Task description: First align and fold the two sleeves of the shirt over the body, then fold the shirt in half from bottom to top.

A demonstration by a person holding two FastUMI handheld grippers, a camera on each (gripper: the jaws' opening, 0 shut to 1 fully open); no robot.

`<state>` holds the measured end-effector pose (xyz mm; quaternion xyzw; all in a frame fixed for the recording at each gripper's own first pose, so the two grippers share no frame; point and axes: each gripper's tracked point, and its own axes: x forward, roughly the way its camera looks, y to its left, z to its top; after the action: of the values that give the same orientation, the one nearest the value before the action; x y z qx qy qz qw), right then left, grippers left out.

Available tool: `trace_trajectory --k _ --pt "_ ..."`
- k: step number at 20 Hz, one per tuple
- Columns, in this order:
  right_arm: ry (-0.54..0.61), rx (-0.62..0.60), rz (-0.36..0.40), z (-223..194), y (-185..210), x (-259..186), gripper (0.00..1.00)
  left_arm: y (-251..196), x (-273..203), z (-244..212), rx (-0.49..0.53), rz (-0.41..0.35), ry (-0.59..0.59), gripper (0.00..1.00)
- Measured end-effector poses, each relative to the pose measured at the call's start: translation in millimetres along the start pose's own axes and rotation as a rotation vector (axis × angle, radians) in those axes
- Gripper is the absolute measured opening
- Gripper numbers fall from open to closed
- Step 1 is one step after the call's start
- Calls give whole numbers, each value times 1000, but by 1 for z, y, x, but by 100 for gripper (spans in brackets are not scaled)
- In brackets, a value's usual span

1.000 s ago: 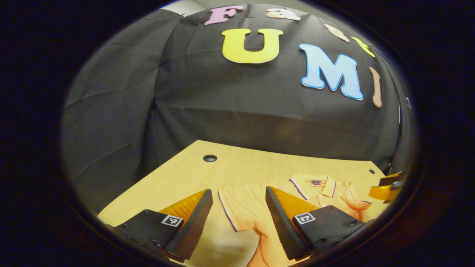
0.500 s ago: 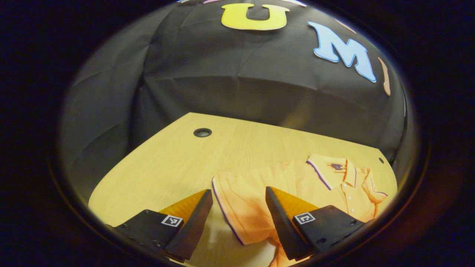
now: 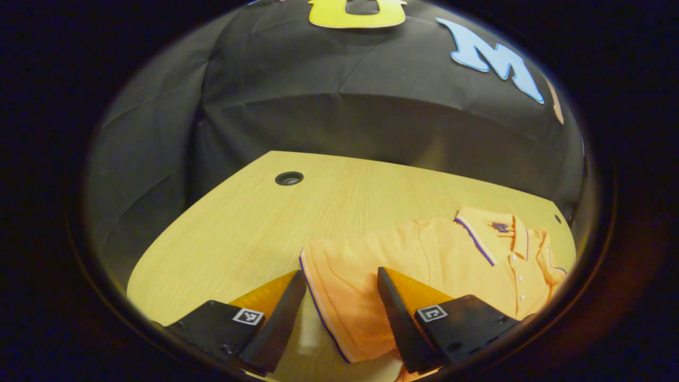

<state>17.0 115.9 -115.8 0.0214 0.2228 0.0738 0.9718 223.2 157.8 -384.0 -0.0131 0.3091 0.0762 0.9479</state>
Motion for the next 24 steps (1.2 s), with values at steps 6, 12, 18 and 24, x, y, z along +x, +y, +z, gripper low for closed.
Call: trace_trajectory --k 6,12,18,24 --pt "19 37 7 -9 -7 0 87 -11 -1 0 17 -18 16 37" --pt "26 44 -9 -16 -21 -7 87 -19 -17 27 28 -34 -49 11" --pt "25 64 -18 -18 -28 -9 87 -65 -39 55 65 -113 -108 12" --pt "34 70 -38 -27 -28 -15 87 -114 -38 44 127 -189 -79 11"
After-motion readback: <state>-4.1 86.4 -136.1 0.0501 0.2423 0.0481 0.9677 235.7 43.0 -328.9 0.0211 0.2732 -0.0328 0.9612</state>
